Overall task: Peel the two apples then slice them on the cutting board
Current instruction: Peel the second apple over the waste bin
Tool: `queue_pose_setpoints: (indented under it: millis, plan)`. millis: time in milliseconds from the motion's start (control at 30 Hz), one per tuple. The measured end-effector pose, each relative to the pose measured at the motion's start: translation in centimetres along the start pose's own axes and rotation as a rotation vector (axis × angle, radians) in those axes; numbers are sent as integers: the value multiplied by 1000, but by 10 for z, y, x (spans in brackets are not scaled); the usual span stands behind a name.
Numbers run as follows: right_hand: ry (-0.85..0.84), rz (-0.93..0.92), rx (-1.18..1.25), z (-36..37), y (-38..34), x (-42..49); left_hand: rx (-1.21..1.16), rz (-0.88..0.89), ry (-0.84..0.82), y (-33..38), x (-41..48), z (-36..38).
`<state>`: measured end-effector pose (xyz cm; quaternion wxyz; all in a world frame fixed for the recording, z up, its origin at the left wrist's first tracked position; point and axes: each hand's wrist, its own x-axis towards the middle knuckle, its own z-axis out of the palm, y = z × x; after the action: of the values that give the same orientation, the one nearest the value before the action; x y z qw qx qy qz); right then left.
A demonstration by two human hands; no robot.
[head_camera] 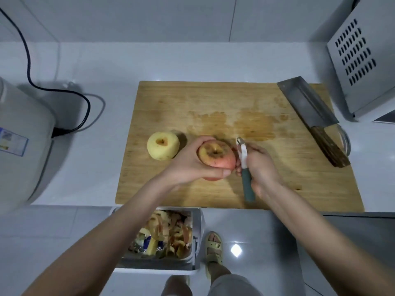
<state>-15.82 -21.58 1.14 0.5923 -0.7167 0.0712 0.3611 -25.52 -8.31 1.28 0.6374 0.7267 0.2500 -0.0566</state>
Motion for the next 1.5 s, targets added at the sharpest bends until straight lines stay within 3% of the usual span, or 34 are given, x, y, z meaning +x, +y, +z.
queue_pose_setpoints:
  millis: [167, 300, 500, 567, 700, 800, 867, 1033, 1133, 1233, 1500]
  plan:
    - [-59, -126, -59, 44, 49, -51, -497, -142, -2, -37, -78, -16]
    - [-119, -122, -99, 72, 80, -78, -808, -191, -130, -71, -123, -47]
    - [-191, -197, -202, 117, 111, -108, -918, -338, 147, -107, -159, -63]
    - [-203, -329, -372, 129, 122, -115, -1045, -442, 175, -112, -165, -64]
    - [-262, -612, -622, 137, 129, -116, -1113, -470, 147, -123, -176, -80]
    - [-188, -1096, -877, 144, 116, -102, -1031, -521, 101, -131, -183, -94]
    - [-242, -1333, -959, 155, 108, -98, -936, -540, 56, -132, -186, -97]
    - [-427, -1595, -1088, 175, 97, -102, -718, -596, 10, -136, -187, -100]
    - [-507, -1615, -1060, 180, 97, -102, -691, -599, -30, -138, -189, -101]
    - [-534, -1511, -971, 182, 104, -102, -712, -547, 14, -139, -192, -100]
    - [-377, -1268, -893, 176, 123, -99, -786, -473, 141, -145, -201, -98]
